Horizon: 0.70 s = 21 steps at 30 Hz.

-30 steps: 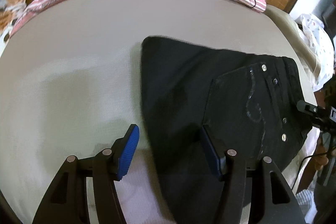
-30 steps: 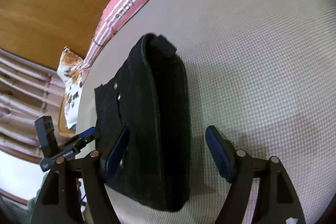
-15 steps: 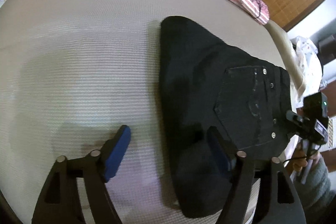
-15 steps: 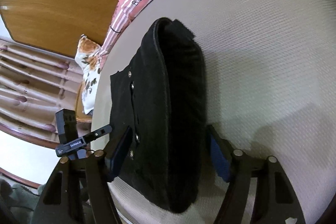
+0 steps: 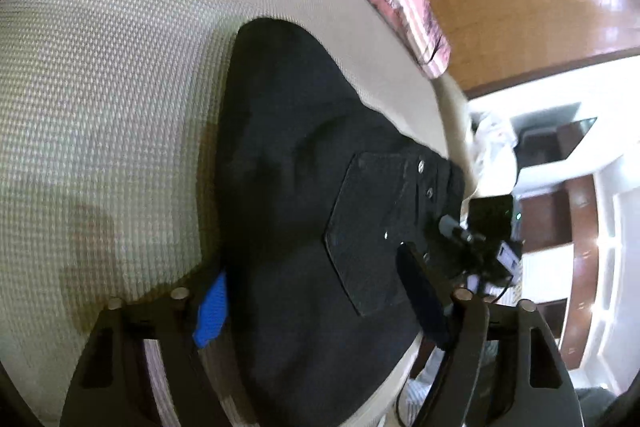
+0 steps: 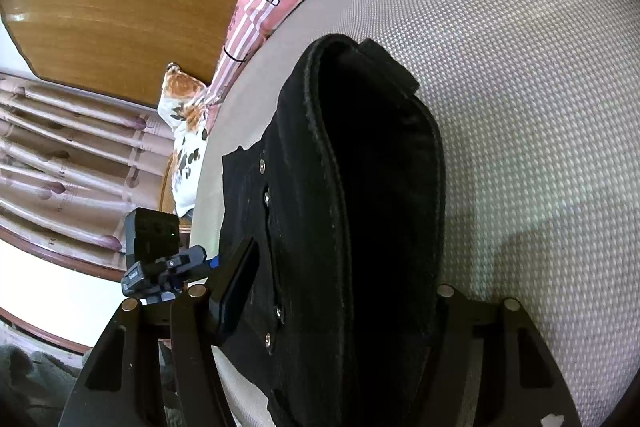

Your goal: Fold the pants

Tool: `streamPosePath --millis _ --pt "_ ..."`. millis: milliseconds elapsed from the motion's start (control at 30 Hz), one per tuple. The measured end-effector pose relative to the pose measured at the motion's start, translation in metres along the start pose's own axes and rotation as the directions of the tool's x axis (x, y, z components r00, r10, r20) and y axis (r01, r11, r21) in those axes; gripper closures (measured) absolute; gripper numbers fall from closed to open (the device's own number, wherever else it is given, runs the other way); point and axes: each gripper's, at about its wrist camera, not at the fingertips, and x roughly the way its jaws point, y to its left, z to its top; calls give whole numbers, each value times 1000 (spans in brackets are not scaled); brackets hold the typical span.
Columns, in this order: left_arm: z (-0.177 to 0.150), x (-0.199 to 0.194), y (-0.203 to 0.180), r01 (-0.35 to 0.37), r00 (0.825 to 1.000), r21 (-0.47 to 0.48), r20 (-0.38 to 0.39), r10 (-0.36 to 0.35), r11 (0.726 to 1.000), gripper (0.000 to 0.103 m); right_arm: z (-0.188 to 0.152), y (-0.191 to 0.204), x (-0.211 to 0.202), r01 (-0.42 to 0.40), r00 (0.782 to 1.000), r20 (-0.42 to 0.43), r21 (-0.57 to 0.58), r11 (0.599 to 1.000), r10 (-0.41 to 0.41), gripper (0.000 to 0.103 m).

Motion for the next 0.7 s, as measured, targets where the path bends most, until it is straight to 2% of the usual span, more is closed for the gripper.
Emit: streamPosePath --millis 33,100,167,233,267,367,433,600,700 --pt "0 -1 1 -15 1000 8 13 14 1000 47 0 0 0 1 1000 6 6 1000 -1 41" --pt "-1 -3 3 -55 998 13 25 55 998 67 -1 -1 -2 5 1000 8 10 1000 -5 41" --pt "0 -3 4 -78 997 1 26 78 997 75 -1 -1 -2 12 1000 17 15 1000 -12 42" --pt "-2 -4 3 -121 992 9 31 120 993 76 -3 0 -1 23 999 26 29 999 -24 43" --pt "-4 -4 -3 -166 986 34 39 165 985 76 -4 0 -2 33 999 33 41 999 -35 47" --pt "-11 2 -26 -317 948 129 72 310 940 77 -8 6 -3 102 993 54 52 993 -105 56" --pt "-15 4 -35 -377 926 168 88 367 911 78 -11 11 -4 146 987 64 38 989 -148 60" --pt "-22 1 -50 -446 895 238 122 428 863 84 -16 23 -9 168 981 94 42 985 -172 69" --pt "-25 -2 -57 -464 886 267 142 441 845 87 -17 34 -9 165 980 108 40 986 -168 73"
